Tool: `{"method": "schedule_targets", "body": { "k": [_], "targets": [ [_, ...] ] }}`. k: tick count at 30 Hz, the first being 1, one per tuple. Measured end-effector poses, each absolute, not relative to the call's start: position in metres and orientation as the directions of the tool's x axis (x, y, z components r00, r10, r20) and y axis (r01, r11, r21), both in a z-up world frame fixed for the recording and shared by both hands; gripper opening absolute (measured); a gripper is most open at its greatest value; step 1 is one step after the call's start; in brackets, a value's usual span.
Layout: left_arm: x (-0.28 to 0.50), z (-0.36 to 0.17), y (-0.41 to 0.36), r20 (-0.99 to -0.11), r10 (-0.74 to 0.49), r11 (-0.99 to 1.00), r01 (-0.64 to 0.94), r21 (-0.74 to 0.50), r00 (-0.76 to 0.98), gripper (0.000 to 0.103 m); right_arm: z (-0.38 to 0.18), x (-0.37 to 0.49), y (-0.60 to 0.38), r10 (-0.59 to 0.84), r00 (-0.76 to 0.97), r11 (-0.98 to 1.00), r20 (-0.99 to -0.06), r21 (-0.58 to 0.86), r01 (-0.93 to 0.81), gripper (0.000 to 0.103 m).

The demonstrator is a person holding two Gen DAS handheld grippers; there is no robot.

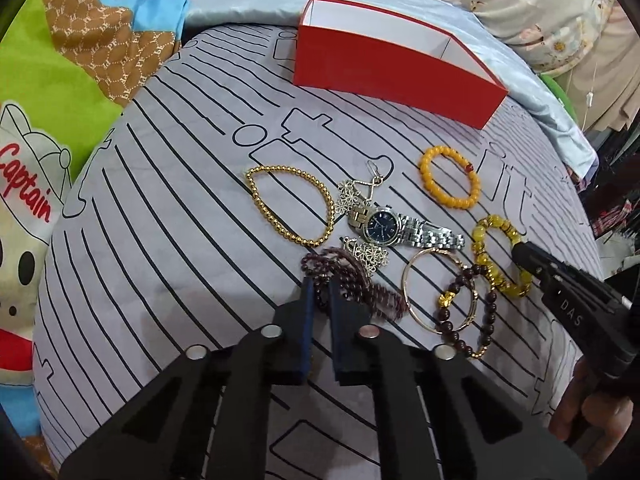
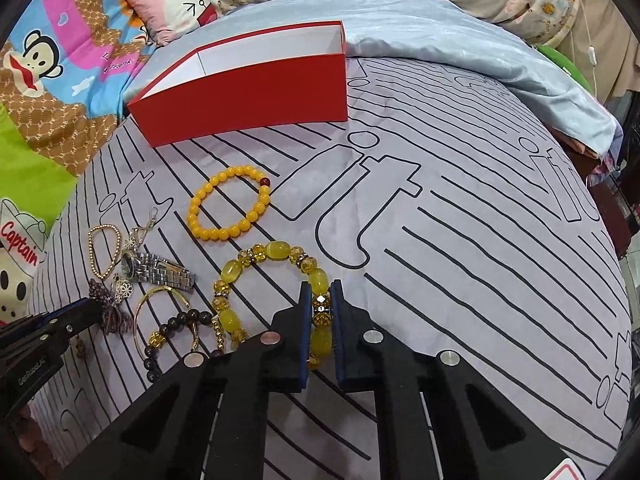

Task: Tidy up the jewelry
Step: 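Carry both held bracelets up and over into the open red box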

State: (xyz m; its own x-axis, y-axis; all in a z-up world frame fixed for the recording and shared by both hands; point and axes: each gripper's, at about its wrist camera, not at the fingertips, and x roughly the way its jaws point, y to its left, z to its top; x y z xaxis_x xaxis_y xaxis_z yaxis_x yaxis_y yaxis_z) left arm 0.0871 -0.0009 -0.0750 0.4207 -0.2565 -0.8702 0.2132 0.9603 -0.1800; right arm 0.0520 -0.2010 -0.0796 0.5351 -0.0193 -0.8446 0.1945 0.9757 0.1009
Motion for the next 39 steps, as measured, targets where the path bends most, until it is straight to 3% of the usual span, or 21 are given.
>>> {"method": "schedule_targets", "body": {
  "k": [27, 39],
  "targets": [
    [0.072, 0.005, -0.009, -0.791, -0.337, 0.93, 0.313, -0.193, 0.512, 0.002, 0.011, 0.025, -0.203, -0.009, 0.69, 0.977, -0.723, 0.14, 0.159, 0.008],
    [0.124, 0.04, -0.029, -0.753, -0.304, 0.936, 0.328, -0.124, 0.584, 0.002, 0.045, 0.068, -0.201, 0.042, 0.737, 0.984, -0.674, 0.155, 0.086, 0.008]
  ]
}}
